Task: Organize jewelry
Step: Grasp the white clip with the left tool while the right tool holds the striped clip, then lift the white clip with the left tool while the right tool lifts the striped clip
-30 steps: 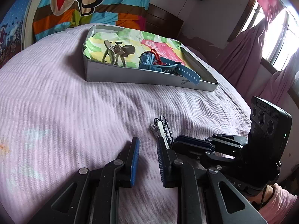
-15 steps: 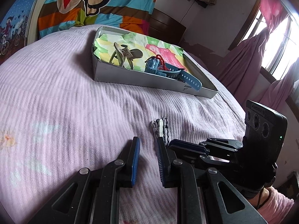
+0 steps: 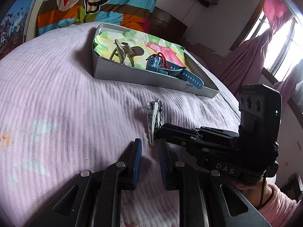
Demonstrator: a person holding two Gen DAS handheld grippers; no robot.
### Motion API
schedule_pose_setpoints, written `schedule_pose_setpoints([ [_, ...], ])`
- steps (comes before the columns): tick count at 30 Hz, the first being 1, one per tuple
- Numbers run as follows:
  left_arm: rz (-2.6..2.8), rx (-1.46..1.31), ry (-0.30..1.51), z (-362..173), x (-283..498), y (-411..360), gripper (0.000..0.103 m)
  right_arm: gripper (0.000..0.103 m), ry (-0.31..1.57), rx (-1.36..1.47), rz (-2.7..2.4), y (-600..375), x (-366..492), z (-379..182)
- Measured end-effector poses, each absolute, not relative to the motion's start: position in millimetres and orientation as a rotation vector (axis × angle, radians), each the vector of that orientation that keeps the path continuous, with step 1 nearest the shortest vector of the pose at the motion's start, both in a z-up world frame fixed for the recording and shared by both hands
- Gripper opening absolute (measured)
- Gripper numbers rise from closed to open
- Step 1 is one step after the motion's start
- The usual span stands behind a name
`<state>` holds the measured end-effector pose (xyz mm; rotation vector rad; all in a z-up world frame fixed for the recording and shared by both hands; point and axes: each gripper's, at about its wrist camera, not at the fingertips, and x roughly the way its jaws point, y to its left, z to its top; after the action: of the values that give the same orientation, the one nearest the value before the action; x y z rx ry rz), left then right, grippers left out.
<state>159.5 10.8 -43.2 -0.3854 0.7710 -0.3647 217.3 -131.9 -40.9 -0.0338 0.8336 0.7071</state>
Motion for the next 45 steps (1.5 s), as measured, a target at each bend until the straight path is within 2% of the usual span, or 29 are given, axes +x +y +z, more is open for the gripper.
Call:
schedule_pose_setpoints([
  [12,-0.337,-0.255,0.84,-43,178,-11,0.017,0.008,0.824,-0.005,0.675,-144,230,-42],
  [15,-0.306,-0.242,0.855,-44,182,-12,0.009,0.008,0.821,0.005,0.675,-146,231,-42],
  [32,-0.213,-0.341,0.791,-46,171,13,0.004,0.009,0.814,0.01,0.698,-145,226,-45],
  [39,-0.197,-0.37,0.774,-47,168,19,0.004,0.017,0.821,-0.05,0.702,-132,224,-43],
  [45,-0.194,-0.39,0.769,-48,166,22,0.004,0.017,0.822,-0.075,0.68,-125,226,-42],
])
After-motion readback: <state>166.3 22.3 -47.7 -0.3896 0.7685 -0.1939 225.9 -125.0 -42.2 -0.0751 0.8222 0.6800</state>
